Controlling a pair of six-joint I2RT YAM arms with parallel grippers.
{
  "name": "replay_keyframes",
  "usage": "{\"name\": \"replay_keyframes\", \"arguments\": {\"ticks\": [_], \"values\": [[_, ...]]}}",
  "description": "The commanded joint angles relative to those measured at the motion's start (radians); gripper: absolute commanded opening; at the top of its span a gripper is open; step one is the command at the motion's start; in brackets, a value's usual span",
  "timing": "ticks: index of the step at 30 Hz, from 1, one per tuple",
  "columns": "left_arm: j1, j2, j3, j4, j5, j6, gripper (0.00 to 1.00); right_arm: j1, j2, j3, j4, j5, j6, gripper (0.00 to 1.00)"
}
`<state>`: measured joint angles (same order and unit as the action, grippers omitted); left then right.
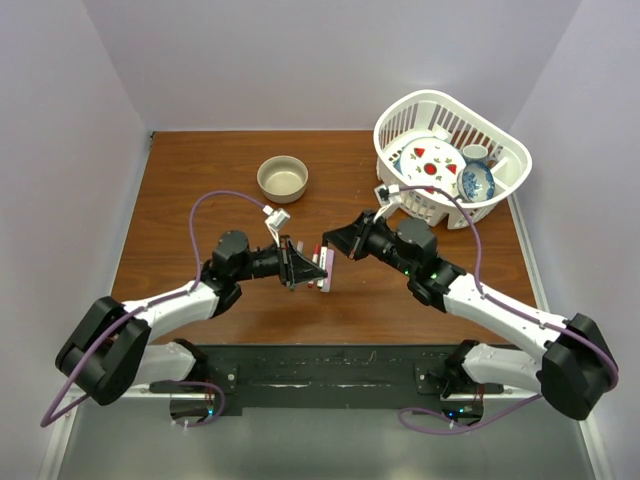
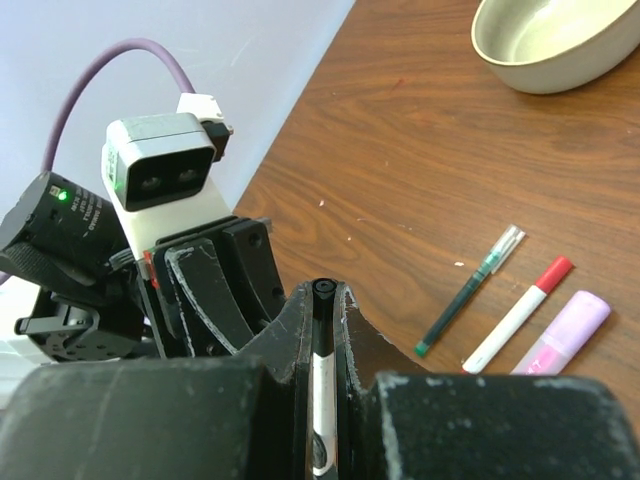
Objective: Insert the pens into the pen caps
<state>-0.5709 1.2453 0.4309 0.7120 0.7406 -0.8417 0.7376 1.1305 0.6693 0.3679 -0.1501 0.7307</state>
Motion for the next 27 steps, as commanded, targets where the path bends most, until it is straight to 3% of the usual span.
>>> {"name": "replay_keyframes", "arguments": {"ticks": [1, 2, 8, 11, 14, 19, 27], "values": [[0.011, -0.029, 0.081, 0.035, -0.044, 0.046, 0.0, 0.037, -0.028, -0.02, 0.019, -0.069, 0.062, 0.08], [0.011, -0.041, 0.085, 0.029, -0.04, 0.053, 0.0, 0.036, -0.037, -0.019, 0.02, -0.059, 0.078, 0.19], [0.011, -0.118, 0.088, -0.02, -0.018, 0.101, 0.0, 0.037, -0.089, 0.081, -0.085, 0.027, 0.052, 0.46], [0.011, -0.148, 0.078, -0.039, -0.003, 0.121, 0.0, 0.037, -0.083, 0.15, -0.139, 0.043, 0.015, 0.58], [0.009, -0.173, 0.065, -0.04, 0.009, 0.125, 0.0, 0.037, -0.069, 0.206, -0.176, 0.055, -0.02, 0.64], [0.011, -0.193, 0.048, -0.023, 0.026, 0.125, 0.0, 0.036, -0.034, 0.289, -0.224, 0.047, -0.063, 0.67], [0.011, -0.182, 0.049, -0.013, 0.037, 0.122, 0.0, 0.039, -0.003, 0.323, -0.218, -0.028, -0.085, 0.51]]}}
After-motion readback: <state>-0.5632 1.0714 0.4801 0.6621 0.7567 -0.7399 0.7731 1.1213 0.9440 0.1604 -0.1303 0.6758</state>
